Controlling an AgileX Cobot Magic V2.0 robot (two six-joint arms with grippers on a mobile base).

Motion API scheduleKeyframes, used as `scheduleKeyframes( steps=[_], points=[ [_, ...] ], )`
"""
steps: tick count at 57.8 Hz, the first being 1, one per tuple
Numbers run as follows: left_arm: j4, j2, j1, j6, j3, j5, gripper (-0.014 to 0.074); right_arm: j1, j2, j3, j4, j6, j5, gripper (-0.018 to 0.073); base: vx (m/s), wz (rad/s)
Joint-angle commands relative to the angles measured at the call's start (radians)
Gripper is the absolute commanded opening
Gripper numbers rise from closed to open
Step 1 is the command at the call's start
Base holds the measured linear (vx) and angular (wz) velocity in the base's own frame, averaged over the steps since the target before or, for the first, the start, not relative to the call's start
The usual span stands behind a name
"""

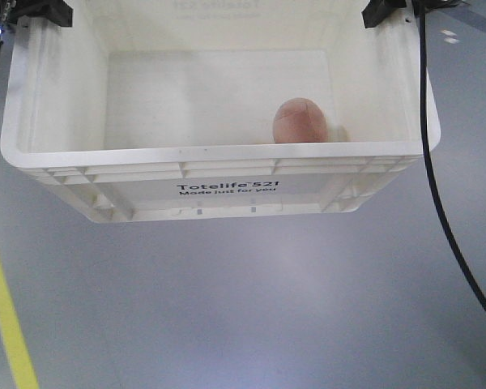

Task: Place moving items into box and shelve
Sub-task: 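Hold the crate with both grippers while the base drives away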

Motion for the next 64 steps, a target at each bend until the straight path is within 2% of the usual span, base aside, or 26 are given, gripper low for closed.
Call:
scheduleKeyframes(
  steps=[1,36,64],
  points=[
    [-0.014,-0.055,-0.011,0.012,-0.035,-0.132,0.0001,0.002,-0.069,-0.042,0.031,-0.017,-0.055,-0.0005,0.2,0.64],
    [-0.014,-0.057,-0.011,0.012,-0.035,-0.127,0.0002,0.002,-0.069,-0.042,0.031,-0.017,-0.055,-0.0005,0.24,0.64],
    [-0.014,-0.057,-0.011,0.012,-0.035,-0.126,0.0002,0.002,-0.069,-0.042,0.031,-0.017,-0.055,-0.0005,0.39,0.37]
  ],
)
